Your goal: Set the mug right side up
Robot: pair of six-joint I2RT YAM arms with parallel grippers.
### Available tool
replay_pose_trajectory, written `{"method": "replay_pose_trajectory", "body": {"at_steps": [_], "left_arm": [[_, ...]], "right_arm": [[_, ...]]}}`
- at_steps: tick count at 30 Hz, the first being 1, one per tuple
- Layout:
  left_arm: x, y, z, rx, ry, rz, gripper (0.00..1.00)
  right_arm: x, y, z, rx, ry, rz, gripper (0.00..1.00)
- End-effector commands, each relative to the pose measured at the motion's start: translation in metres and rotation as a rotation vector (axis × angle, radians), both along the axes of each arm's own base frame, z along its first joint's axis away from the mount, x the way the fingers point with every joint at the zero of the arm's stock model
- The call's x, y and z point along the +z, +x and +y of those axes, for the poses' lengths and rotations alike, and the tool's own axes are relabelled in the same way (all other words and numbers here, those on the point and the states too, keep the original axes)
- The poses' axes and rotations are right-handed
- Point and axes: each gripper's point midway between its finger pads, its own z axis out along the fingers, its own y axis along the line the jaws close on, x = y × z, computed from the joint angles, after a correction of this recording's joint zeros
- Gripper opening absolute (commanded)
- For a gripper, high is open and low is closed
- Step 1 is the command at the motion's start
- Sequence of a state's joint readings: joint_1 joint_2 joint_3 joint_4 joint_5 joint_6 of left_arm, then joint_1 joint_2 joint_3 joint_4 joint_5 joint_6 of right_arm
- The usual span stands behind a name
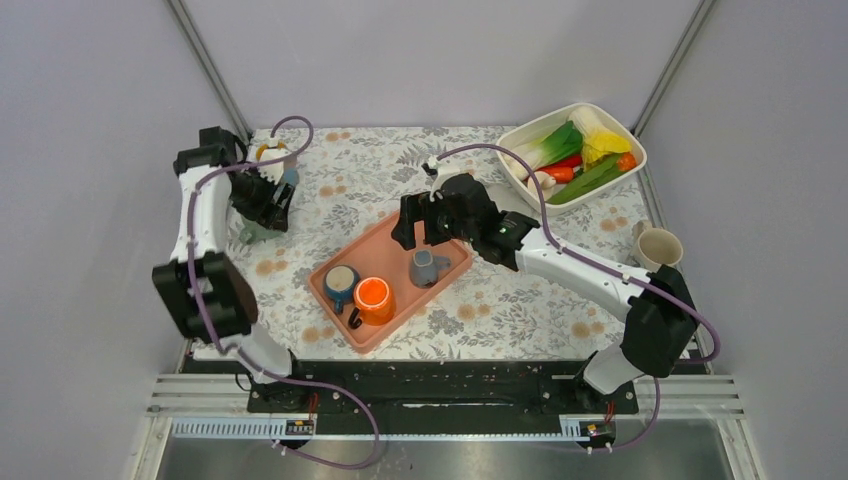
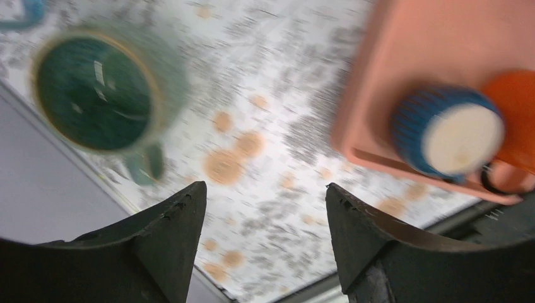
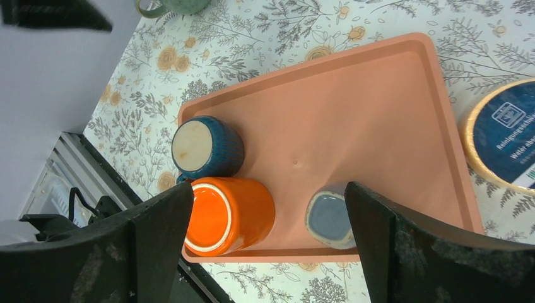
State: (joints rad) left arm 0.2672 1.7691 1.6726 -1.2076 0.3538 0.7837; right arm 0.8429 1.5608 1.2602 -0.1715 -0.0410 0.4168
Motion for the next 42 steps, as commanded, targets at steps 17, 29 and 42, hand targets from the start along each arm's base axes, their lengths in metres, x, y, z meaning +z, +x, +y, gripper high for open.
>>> {"method": "replay_pose_trajectory", "body": {"at_steps": [17, 29, 42], "left_arm": [[-0.063, -0.147, -0.132, -0.100, -0.024, -0.054, 0.61], [-0.093, -0.115, -0.118, -0.085, 0.163, -0.055, 0.53], [-0.113, -0.105, -0.132, -0.119, 0.097, 0.022, 0.45]], "right_arm": [[0.014, -0.022, -0.036, -0.088, 0.013, -0.067, 0.99], [0.013, -0.022, -0.054, -0.131, -0.022, -0.106, 0.99], [0.012, -0.024, -0.057, -0.123, -0.032, -0.117, 0.99]]}}
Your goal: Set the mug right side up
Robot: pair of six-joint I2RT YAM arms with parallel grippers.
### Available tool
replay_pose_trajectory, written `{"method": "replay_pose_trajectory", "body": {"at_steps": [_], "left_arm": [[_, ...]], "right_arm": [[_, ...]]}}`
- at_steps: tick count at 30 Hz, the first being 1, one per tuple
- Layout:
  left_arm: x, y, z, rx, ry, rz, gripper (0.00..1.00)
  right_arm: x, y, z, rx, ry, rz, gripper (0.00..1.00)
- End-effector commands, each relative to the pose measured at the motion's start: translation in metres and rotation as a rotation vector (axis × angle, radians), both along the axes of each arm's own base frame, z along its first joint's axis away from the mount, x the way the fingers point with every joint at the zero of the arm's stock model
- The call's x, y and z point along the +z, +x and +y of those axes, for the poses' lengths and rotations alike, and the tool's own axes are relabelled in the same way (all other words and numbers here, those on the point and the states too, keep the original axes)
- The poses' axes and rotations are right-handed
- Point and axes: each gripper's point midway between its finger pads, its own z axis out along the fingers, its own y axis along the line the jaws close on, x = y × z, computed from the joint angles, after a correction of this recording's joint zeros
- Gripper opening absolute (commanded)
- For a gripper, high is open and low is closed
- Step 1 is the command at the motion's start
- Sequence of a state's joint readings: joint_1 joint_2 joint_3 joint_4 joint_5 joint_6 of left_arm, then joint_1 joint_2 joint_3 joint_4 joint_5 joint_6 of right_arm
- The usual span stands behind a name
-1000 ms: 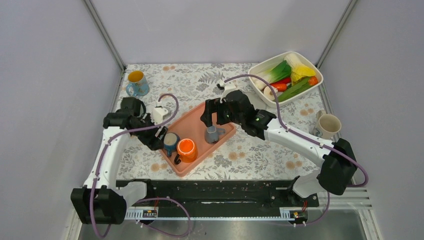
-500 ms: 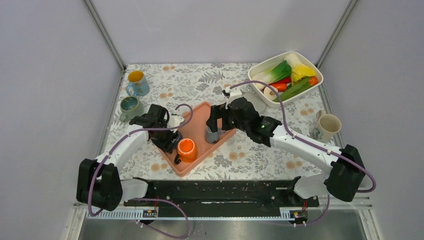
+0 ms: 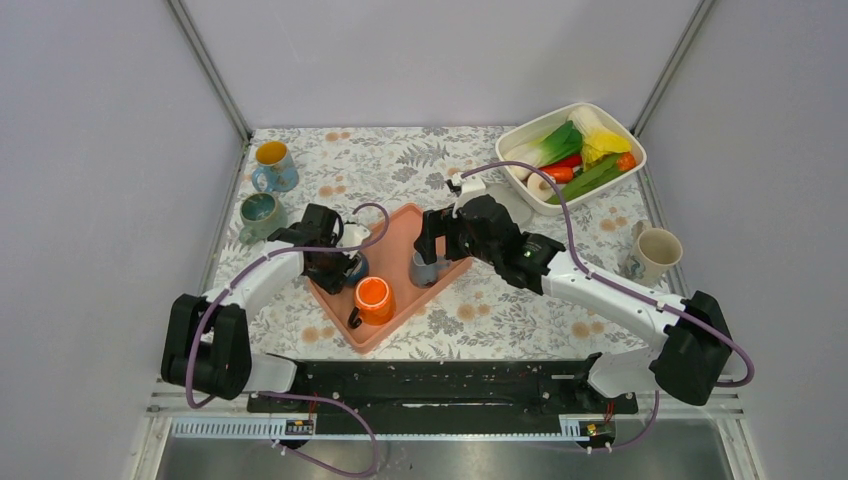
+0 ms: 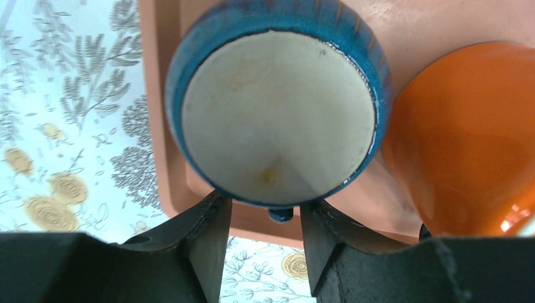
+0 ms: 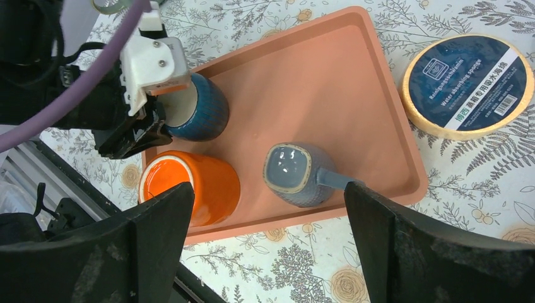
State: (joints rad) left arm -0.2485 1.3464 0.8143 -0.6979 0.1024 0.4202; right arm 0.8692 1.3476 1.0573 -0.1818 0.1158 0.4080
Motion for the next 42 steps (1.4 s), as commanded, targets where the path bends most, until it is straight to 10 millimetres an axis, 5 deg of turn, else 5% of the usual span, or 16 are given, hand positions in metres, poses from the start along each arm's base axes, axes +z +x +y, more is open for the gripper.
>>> {"method": "replay_pose_trajectory", "body": {"at_steps": [1, 7, 12, 17, 20, 22, 24, 36, 42], "left_arm": [[-0.005, 0.009, -0.008, -0.016, -0.036, 0.011, 0.44], [0.003, 0.021, -0.018, -0.004, -0.089, -0.033, 0.21], [0.006, 0.024, -0.021, -0.006, -0.106, -0.040, 0.38], [0.004, 0.032, -0.026, 0.006, -0.126, -0.054, 0.37], [0.005, 0.034, -0.030, 0.010, -0.150, -0.055, 0.27], [0.006, 0.035, -0.033, 0.008, -0.165, -0.056, 0.05], [0.011, 0.038, -0.036, 0.009, -0.193, -0.069, 0.00], [0.093, 0.068, -0.067, 0.036, -0.529, -0.181, 0.00], [0.160, 0.058, -0.099, -0.045, -0.747, -0.194, 0.00]], "right_arm": [[0.018, 0.000, -0.006, -0.012, 0.017, -0.061, 0.99], [0.018, -0.003, -0.006, -0.004, 0.022, -0.059, 0.99], [0.017, -0.002, -0.007, -0.010, 0.017, -0.057, 0.98], [0.017, -0.002, -0.005, -0.004, 0.017, -0.053, 0.99], [0.017, -0.002, -0.005, -0.003, 0.018, -0.051, 0.99], [0.017, -0.002, -0.005, -0.005, 0.017, -0.051, 0.98], [0.017, -0.002, -0.005, -0.004, 0.013, -0.052, 0.99], [0.044, -0.014, 0.032, 0.148, 0.189, -0.060, 0.98], [0.072, -0.022, 0.046, 0.247, 0.418, -0.063, 0.98]]}}
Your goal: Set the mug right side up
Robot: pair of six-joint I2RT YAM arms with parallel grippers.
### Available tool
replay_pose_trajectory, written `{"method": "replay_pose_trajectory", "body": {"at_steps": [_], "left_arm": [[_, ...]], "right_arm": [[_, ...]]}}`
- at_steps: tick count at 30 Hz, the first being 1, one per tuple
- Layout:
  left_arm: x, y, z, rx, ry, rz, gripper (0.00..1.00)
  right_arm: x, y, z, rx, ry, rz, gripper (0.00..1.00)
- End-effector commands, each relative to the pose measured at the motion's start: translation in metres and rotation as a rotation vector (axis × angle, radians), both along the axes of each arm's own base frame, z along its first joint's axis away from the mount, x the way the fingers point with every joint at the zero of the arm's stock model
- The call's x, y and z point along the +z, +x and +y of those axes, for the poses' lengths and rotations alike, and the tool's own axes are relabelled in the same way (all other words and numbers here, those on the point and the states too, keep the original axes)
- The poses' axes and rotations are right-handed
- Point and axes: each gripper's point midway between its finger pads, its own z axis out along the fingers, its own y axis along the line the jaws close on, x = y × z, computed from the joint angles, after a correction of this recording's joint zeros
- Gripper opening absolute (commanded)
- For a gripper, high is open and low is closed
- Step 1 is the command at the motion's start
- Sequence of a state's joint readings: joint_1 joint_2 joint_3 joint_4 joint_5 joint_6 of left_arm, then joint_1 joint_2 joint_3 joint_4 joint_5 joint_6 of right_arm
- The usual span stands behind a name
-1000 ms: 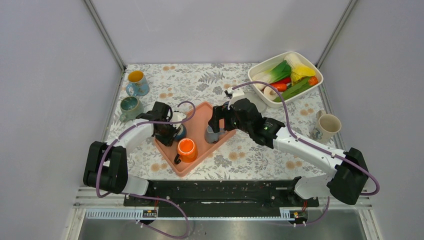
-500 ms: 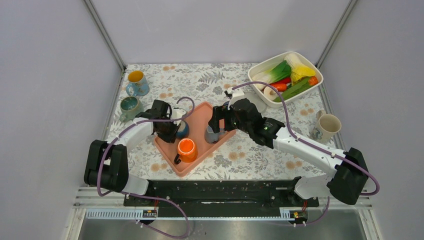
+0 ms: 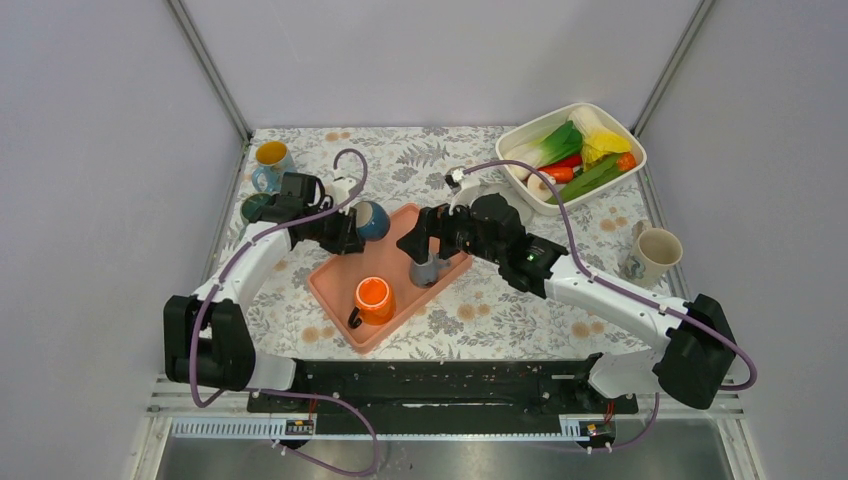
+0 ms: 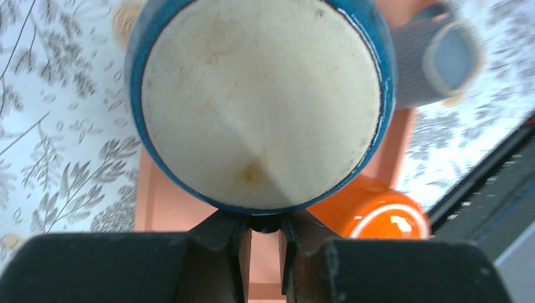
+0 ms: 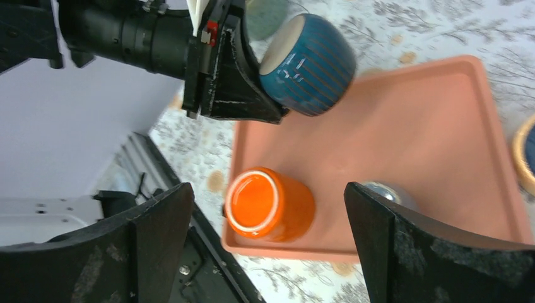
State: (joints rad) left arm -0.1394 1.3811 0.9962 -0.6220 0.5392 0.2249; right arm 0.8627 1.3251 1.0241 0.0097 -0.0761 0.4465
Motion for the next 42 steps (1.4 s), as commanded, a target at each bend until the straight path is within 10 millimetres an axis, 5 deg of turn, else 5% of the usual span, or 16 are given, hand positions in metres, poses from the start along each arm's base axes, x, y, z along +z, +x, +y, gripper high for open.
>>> {"method": "replay_pose_trajectory", "body": {"at_steps": [1, 6, 11, 16, 23, 28, 32, 33, 37, 39, 42], "left_arm": [[0.100, 0.004, -0.041, -0.108, -0.271, -0.179, 0.00], [0.145, -0.016, -0.061, -0.180, -0.362, -0.229, 0.00], [0.176, -0.042, -0.081, -0.277, -0.462, -0.222, 0.00], [0.190, -0.063, -0.093, -0.356, -0.501, -0.231, 0.00], [0.199, -0.091, -0.110, -0.449, -0.548, -0.195, 0.00], [0.196, -0.102, -0.121, -0.507, -0.572, -0.163, 0.00], [0.184, -0.096, -0.118, -0.504, -0.523, -0.182, 0.00], [0.181, -0.093, -0.116, -0.498, -0.499, -0.195, 0.08], [0.161, -0.068, -0.101, -0.413, -0.339, -0.268, 0.73], [0.153, -0.052, -0.091, -0.353, -0.259, -0.304, 0.97], [0.143, -0.030, -0.069, -0.256, -0.115, -0.352, 0.99]], "right_arm": [[0.037, -0.006, 0.011, 0.084, 0.241, -0.016, 0.99], [0.044, -0.005, -0.003, 0.041, 0.299, -0.043, 0.98], [0.075, -0.018, -0.003, 0.096, 0.437, -0.087, 0.98], [0.116, -0.033, -0.008, 0.154, 0.566, -0.176, 0.99], [0.143, -0.040, 0.001, 0.239, 0.652, -0.192, 0.91], [0.161, -0.048, 0.006, 0.303, 0.725, -0.203, 0.60], [0.157, -0.038, -0.002, 0.218, 0.681, -0.221, 0.08], [0.151, -0.033, -0.006, 0.179, 0.644, -0.218, 0.00], [0.117, -0.011, -0.030, 0.007, 0.452, -0.175, 0.00], [0.098, 0.001, -0.050, -0.090, 0.334, -0.161, 0.00], [0.059, 0.020, -0.094, -0.240, 0.094, -0.101, 0.00]]}}
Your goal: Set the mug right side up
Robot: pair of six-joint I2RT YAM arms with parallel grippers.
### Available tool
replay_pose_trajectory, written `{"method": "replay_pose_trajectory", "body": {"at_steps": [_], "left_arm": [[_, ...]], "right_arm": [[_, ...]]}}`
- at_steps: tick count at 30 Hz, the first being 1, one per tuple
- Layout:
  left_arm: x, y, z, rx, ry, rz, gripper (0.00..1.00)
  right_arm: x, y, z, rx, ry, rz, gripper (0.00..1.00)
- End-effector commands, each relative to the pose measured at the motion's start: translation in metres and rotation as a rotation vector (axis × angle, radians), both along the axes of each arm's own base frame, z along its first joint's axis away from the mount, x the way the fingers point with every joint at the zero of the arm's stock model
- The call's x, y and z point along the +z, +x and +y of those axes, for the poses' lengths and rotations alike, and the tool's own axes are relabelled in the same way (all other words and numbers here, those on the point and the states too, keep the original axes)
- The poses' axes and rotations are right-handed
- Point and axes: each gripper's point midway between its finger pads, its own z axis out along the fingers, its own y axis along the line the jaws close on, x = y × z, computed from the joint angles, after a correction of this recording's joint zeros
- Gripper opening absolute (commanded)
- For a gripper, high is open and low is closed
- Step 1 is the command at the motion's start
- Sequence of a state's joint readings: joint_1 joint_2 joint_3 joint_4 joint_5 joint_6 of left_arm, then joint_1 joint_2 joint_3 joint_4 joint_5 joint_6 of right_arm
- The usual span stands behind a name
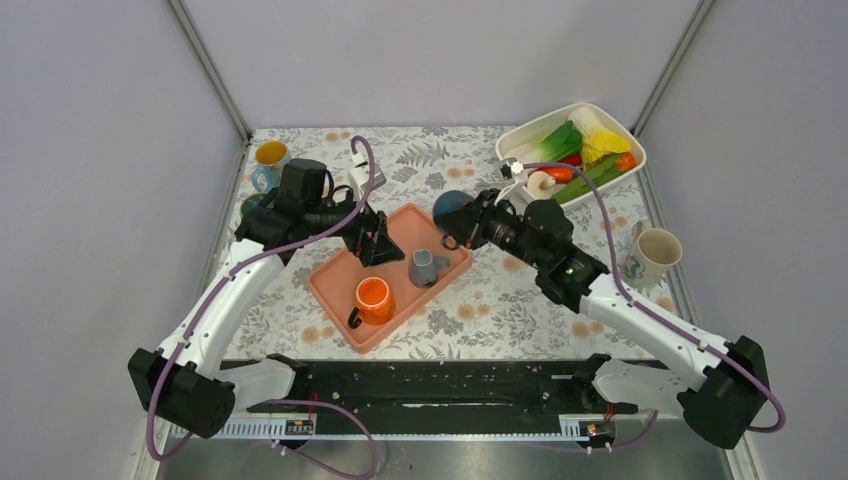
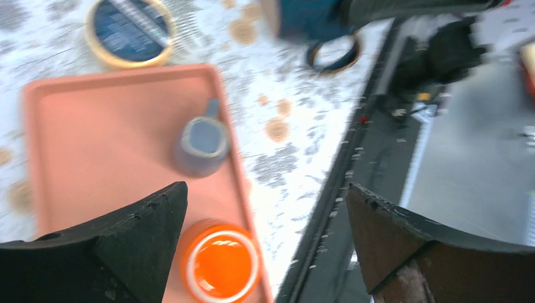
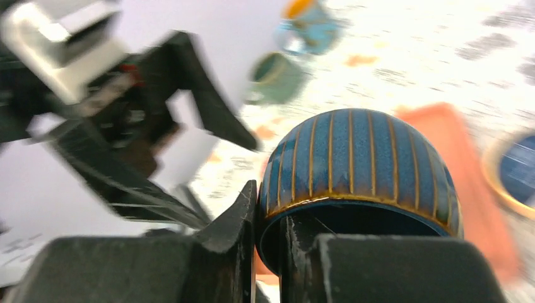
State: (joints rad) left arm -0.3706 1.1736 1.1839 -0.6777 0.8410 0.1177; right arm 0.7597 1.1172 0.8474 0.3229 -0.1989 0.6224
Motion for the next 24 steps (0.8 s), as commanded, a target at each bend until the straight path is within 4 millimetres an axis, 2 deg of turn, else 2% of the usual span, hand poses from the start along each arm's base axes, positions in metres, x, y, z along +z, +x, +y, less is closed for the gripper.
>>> {"method": "replay_pose_trajectory", "body": {"at_steps": [1, 6, 9, 17, 21, 24], "left_arm": [[-0.007, 0.046, 0.038, 0.185, 0.224, -0.197, 0.99], [-0.030, 0.056, 0.067, 0.243, 0.379, -0.238, 0.99], [-0.039, 0.055, 0.076, 0.248, 0.418, -0.233, 0.99], [-0.052, 0.055, 0.092, 0.254, 0.485, -0.234, 0.99], [-0.055, 0.055, 0.095, 0.254, 0.497, -0.235, 0.99], [-0.061, 0.054, 0.096, 0.245, 0.509, -0.229, 0.99]], "right_arm": [[-0.032, 0.038, -0.082, -0.318, -0.343, 0.065, 0.00], [-0.105, 0.041, -0.167, -0.483, -0.691, 0.289, 0.00], [-0.140, 0.036, -0.202, -0.514, -0.812, 0.434, 0.00], [-0.228, -0.014, -0.236, -0.468, -1.059, 0.819, 0.00], [-0.254, -0.029, -0.242, -0.487, -1.073, 0.918, 0.00], [-0.270, -0.042, -0.239, -0.501, -1.016, 0.978, 0.00]]}}
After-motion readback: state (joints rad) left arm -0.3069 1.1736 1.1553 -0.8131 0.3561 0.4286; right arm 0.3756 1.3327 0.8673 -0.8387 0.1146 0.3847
